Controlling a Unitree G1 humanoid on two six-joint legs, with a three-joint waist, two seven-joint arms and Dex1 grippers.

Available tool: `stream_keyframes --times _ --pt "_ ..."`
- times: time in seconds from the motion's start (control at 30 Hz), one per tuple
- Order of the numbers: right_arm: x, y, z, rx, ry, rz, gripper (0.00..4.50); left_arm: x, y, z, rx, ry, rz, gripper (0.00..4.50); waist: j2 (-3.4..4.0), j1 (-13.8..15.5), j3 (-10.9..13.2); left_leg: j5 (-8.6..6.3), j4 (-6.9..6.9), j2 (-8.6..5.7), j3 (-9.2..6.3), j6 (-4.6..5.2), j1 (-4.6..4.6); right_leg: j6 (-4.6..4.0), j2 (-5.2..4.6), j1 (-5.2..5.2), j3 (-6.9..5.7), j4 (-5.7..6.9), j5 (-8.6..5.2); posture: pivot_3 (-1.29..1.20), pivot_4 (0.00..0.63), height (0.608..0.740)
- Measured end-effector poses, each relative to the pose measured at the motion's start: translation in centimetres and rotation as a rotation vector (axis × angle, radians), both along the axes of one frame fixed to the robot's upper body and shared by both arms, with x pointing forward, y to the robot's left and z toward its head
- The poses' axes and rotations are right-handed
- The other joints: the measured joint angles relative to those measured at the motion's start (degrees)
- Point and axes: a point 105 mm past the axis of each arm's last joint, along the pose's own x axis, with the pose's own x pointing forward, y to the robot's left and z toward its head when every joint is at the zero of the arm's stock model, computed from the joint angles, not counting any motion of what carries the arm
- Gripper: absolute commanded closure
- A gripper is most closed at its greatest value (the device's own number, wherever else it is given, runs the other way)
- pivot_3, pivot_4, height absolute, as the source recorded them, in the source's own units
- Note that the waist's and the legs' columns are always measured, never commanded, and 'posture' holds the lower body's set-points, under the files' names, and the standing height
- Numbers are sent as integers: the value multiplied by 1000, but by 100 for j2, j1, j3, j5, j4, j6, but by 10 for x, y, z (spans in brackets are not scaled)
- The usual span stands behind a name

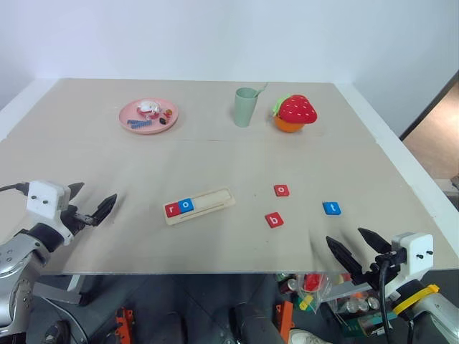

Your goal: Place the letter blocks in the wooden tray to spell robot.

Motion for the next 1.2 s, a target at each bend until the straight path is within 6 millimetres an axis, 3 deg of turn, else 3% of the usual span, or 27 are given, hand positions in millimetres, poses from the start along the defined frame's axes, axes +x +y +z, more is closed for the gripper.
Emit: stream_keyframes --times 0.43,0.67,0.77,0.87,1.2 --pt "0 8 1 -35 -18 64 27 2 -8 7 -21 32 -70 0 0 1 0 -3 -4 -2 -8 -2 -5 0 4 -2 -6 0 -1 0 150 740" --pt "10 20 10 -98 -29 185 27 8 -26 9 8 52 -208 0 0 0 0 -2 -1 -24 -8 0 -5 0 -2 1 -5 0 -1 0 150 740" --pt "25 38 20 -110 -42 328 27 16 -50 15 26 67 -359 0 -5 -1 4 2 5 -30 -9 3 -3 2 -2 5 -4 0 1 0 150 740" --pt "40 64 41 -135 -88 511 27 20 -89 27 84 74 -595 0 -6 -2 13 14 7 -44 -15 13 -1 13 -3 15 2 0 8 0 150 740" --pt "63 93 38 -153 -75 710 27 30 -164 16 226 181 -953 0 -7 15 14 2 -2 -62 -39 22 -31 69 -7 1 -1 0 11 0 150 740"
